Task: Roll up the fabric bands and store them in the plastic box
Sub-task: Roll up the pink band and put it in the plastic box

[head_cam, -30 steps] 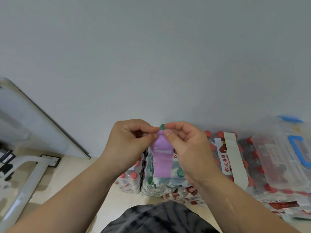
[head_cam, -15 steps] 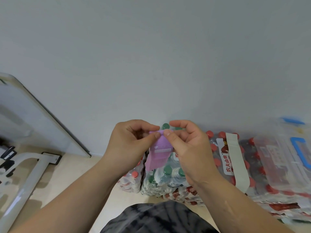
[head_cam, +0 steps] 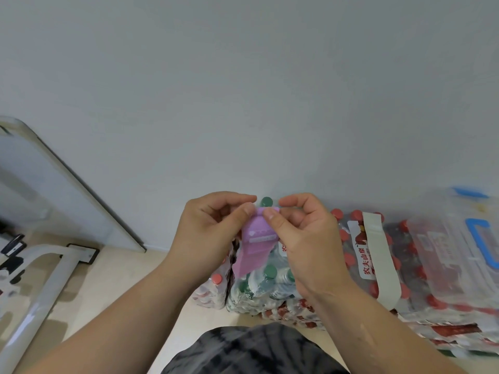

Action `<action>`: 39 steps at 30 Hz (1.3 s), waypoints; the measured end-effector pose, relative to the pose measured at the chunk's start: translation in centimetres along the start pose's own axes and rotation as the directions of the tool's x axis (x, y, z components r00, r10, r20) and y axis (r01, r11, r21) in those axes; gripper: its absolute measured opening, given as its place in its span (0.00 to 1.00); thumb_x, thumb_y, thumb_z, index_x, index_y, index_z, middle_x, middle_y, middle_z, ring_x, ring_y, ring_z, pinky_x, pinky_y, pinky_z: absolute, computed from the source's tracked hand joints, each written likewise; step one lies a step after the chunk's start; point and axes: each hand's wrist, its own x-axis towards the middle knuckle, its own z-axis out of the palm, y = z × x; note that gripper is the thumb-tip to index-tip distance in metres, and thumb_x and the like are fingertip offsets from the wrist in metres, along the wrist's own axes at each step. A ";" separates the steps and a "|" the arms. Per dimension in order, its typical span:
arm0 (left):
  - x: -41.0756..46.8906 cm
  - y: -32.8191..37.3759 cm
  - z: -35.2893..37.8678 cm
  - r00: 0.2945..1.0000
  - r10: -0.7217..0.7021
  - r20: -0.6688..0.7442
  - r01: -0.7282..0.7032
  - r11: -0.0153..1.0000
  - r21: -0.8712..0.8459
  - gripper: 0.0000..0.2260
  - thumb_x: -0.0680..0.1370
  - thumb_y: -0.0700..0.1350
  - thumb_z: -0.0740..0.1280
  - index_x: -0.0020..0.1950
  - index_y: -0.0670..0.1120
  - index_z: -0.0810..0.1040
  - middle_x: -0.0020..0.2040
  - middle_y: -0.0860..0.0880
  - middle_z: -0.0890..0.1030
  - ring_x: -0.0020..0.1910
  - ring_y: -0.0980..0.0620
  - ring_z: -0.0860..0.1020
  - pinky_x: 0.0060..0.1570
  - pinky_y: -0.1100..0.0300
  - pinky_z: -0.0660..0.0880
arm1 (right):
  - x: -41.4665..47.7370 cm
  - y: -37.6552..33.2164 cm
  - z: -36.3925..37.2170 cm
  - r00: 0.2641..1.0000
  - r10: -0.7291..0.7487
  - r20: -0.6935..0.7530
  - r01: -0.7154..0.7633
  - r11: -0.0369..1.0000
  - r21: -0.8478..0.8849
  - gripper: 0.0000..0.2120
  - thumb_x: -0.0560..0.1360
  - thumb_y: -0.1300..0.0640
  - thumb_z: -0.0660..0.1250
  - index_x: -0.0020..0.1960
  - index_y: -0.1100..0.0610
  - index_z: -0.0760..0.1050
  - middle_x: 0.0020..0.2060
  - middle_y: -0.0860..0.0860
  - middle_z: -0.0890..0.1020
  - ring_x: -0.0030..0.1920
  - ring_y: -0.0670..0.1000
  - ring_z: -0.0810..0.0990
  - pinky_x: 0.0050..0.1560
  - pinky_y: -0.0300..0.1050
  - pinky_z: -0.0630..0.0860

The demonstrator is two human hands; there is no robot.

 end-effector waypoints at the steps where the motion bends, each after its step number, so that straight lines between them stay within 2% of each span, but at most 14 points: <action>1: 0.0 0.0 0.0 1.000 -0.022 0.006 0.022 1.000 -0.005 0.05 0.76 0.41 0.74 0.47 0.49 0.88 0.40 0.46 0.87 0.39 0.51 0.85 0.39 0.60 0.81 | 0.0 0.0 0.0 1.000 -0.006 -0.002 0.006 1.000 -0.017 0.08 0.70 0.53 0.77 0.47 0.47 0.80 0.43 0.54 0.88 0.45 0.54 0.88 0.45 0.45 0.84; 3: 0.0 0.0 -0.1 0.999 -0.037 0.024 0.037 0.999 0.030 0.07 0.77 0.37 0.73 0.46 0.49 0.88 0.40 0.46 0.87 0.39 0.50 0.85 0.39 0.60 0.82 | -0.1 0.2 -0.1 1.000 -0.017 0.005 0.017 0.999 -0.042 0.08 0.71 0.54 0.78 0.46 0.48 0.81 0.43 0.54 0.88 0.46 0.54 0.88 0.46 0.45 0.84; 7: 0.3 0.3 -0.2 1.000 -0.011 0.019 0.009 0.995 0.099 0.07 0.74 0.38 0.76 0.43 0.50 0.88 0.39 0.48 0.87 0.38 0.53 0.85 0.39 0.64 0.80 | -0.2 0.2 0.0 1.000 -0.014 0.014 0.014 1.000 -0.016 0.08 0.72 0.56 0.78 0.48 0.49 0.80 0.44 0.54 0.88 0.46 0.55 0.88 0.45 0.44 0.84; 11: 0.3 0.5 0.1 0.999 0.045 0.004 -0.045 0.990 0.136 0.07 0.72 0.38 0.78 0.42 0.51 0.88 0.36 0.48 0.86 0.35 0.56 0.82 0.36 0.67 0.78 | 0.0 -0.1 0.1 1.000 0.004 -0.005 -0.004 1.000 0.005 0.09 0.71 0.53 0.78 0.48 0.48 0.80 0.42 0.54 0.89 0.44 0.56 0.89 0.43 0.46 0.84; 16: 0.1 0.3 0.2 0.996 0.086 0.010 -0.087 0.979 0.185 0.09 0.72 0.37 0.78 0.41 0.52 0.87 0.35 0.50 0.85 0.32 0.59 0.79 0.34 0.69 0.75 | 0.0 0.1 0.1 0.999 0.019 -0.030 -0.020 0.999 -0.029 0.06 0.73 0.55 0.77 0.47 0.49 0.81 0.42 0.53 0.89 0.44 0.55 0.89 0.44 0.51 0.85; 20: 0.1 -0.1 -0.1 0.999 0.037 0.010 -0.038 0.996 0.080 0.10 0.71 0.38 0.79 0.47 0.52 0.88 0.36 0.49 0.84 0.35 0.52 0.80 0.39 0.62 0.80 | 0.0 0.2 0.3 0.999 -0.017 -0.037 0.016 1.000 -0.021 0.07 0.74 0.60 0.76 0.46 0.49 0.82 0.42 0.52 0.89 0.44 0.53 0.89 0.45 0.43 0.83; 23: 0.0 -0.2 0.0 1.000 -0.020 0.005 0.020 1.000 -0.012 0.05 0.73 0.43 0.77 0.48 0.49 0.88 0.40 0.47 0.87 0.39 0.50 0.84 0.40 0.60 0.80 | 0.1 0.1 0.5 0.999 -0.028 -0.041 0.029 1.000 0.004 0.07 0.75 0.61 0.76 0.46 0.50 0.81 0.43 0.54 0.89 0.46 0.54 0.88 0.45 0.42 0.83; 25: 0.0 -0.3 0.0 0.999 -0.039 0.005 0.039 0.999 -0.012 0.04 0.74 0.41 0.76 0.47 0.48 0.88 0.42 0.46 0.87 0.41 0.49 0.86 0.40 0.60 0.81 | 0.0 0.2 0.5 0.999 -0.023 -0.045 0.024 0.999 0.023 0.07 0.75 0.62 0.76 0.47 0.51 0.81 0.44 0.55 0.89 0.46 0.55 0.88 0.45 0.43 0.83; 30: 0.1 -0.3 0.1 1.000 -0.007 -0.016 0.008 0.998 0.062 0.12 0.73 0.35 0.76 0.44 0.53 0.89 0.39 0.48 0.87 0.38 0.56 0.83 0.39 0.66 0.78 | -0.2 0.3 0.2 0.998 0.036 -0.057 -0.034 0.999 0.031 0.09 0.74 0.60 0.77 0.52 0.52 0.81 0.42 0.54 0.89 0.45 0.55 0.89 0.45 0.49 0.84; 32: 0.1 -0.3 0.1 1.000 0.003 -0.007 -0.003 0.998 0.067 0.11 0.73 0.35 0.77 0.44 0.52 0.89 0.39 0.47 0.86 0.38 0.53 0.82 0.39 0.65 0.78 | -0.3 0.2 0.1 0.997 0.043 -0.068 -0.043 0.999 0.011 0.08 0.74 0.57 0.77 0.51 0.50 0.82 0.42 0.54 0.89 0.44 0.55 0.88 0.43 0.49 0.83; 35: 0.1 -0.4 0.1 1.000 0.000 0.010 -0.001 0.997 0.081 0.09 0.73 0.35 0.77 0.45 0.50 0.89 0.40 0.42 0.86 0.40 0.40 0.81 0.40 0.59 0.79 | -0.3 0.3 -0.1 0.997 0.046 -0.065 -0.046 0.999 0.009 0.06 0.74 0.57 0.77 0.50 0.51 0.83 0.43 0.53 0.89 0.45 0.55 0.88 0.43 0.49 0.84; 36: 0.1 -0.4 0.1 1.000 -0.007 0.012 0.006 0.996 0.084 0.10 0.73 0.35 0.77 0.45 0.50 0.89 0.40 0.42 0.86 0.40 0.38 0.81 0.40 0.58 0.80 | -0.3 0.4 -0.2 0.997 0.046 -0.063 -0.045 0.999 0.011 0.06 0.75 0.58 0.77 0.50 0.52 0.83 0.43 0.53 0.89 0.46 0.55 0.88 0.44 0.50 0.85; 37: 0.1 -0.4 0.1 1.000 -0.013 0.015 0.011 0.996 0.086 0.10 0.73 0.35 0.77 0.45 0.51 0.89 0.40 0.42 0.86 0.39 0.40 0.81 0.40 0.58 0.80 | -0.3 0.4 -0.3 0.997 0.043 -0.063 -0.042 0.999 0.009 0.06 0.75 0.58 0.76 0.50 0.53 0.82 0.44 0.53 0.89 0.46 0.55 0.88 0.45 0.51 0.85; 39: 0.0 -0.4 0.2 1.000 -0.022 0.022 0.021 0.997 0.071 0.11 0.73 0.35 0.77 0.45 0.52 0.89 0.39 0.44 0.86 0.37 0.48 0.81 0.40 0.60 0.80 | -0.4 0.4 -0.4 0.998 0.028 -0.062 -0.028 1.000 -0.005 0.06 0.75 0.59 0.76 0.50 0.52 0.82 0.44 0.52 0.89 0.46 0.54 0.88 0.47 0.49 0.84</action>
